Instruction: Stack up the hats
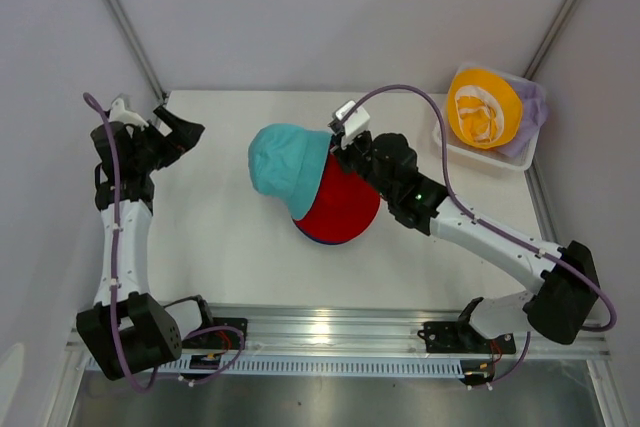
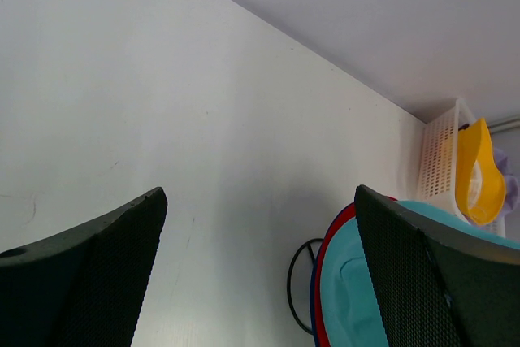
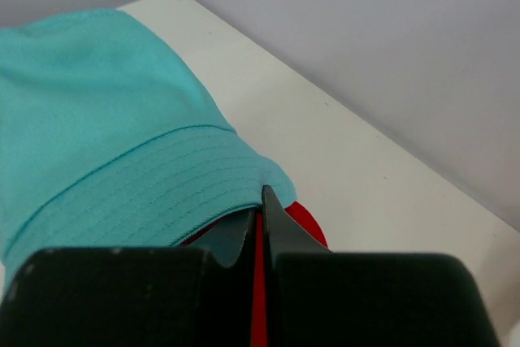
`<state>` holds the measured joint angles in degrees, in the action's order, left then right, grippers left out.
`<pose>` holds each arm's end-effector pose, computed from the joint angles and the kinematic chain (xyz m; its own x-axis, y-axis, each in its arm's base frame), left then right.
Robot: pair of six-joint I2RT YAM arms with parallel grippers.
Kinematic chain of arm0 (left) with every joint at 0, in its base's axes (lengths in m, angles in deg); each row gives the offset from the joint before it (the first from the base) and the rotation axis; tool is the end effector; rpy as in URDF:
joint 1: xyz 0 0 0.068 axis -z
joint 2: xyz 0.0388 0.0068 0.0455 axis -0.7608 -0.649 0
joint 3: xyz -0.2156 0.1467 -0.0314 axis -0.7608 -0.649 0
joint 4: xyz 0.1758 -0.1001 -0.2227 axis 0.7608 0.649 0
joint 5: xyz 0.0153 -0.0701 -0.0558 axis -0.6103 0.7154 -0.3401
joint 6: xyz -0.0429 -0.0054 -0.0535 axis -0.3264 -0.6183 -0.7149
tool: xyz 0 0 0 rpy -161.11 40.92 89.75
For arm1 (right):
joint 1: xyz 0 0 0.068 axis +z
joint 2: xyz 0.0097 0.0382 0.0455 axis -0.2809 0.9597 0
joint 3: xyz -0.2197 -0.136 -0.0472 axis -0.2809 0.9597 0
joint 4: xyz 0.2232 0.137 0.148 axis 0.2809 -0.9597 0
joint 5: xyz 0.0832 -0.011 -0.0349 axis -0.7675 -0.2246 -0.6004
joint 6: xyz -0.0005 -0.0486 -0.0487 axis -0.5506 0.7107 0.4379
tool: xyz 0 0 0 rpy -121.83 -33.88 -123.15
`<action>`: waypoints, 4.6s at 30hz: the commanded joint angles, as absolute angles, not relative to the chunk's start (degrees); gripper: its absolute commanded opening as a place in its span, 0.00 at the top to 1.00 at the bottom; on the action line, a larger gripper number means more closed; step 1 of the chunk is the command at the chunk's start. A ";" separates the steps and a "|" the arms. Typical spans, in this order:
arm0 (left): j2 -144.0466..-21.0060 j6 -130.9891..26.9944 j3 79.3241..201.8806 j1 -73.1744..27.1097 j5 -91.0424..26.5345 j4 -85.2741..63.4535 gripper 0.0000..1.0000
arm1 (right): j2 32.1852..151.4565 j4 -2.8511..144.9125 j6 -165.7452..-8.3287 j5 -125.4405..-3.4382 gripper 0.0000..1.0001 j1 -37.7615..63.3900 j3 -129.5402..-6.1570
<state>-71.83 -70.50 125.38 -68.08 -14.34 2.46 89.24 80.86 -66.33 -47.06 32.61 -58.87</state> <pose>0.3121 0.0789 0.3230 -0.3225 -0.5827 -0.7459 -0.0598 0.7990 -0.5983 0.2640 0.2886 0.3559 0.1226 -0.2194 -0.9679 -0.6207 0.7441 -0.2473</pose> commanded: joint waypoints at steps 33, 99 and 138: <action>-76.71 -64.07 139.69 -39.44 -10.55 1.12 0.01 | 59.37 66.76 -80.19 -49.58 0.05 20.25 -36.25; -72.69 -84.00 121.70 -46.45 -22.50 -7.13 0.00 | 76.40 114.60 -145.44 -71.39 1.00 17.61 -34.85; -87.01 -92.36 108.07 -40.57 -4.23 -30.31 0.31 | 79.80 112.92 -127.95 -94.94 1.00 -3.92 -10.32</action>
<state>-88.24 -92.91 109.40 -41.02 -10.08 -23.51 76.10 115.24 -132.08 -92.85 -3.69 -8.86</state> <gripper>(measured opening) 0.702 0.011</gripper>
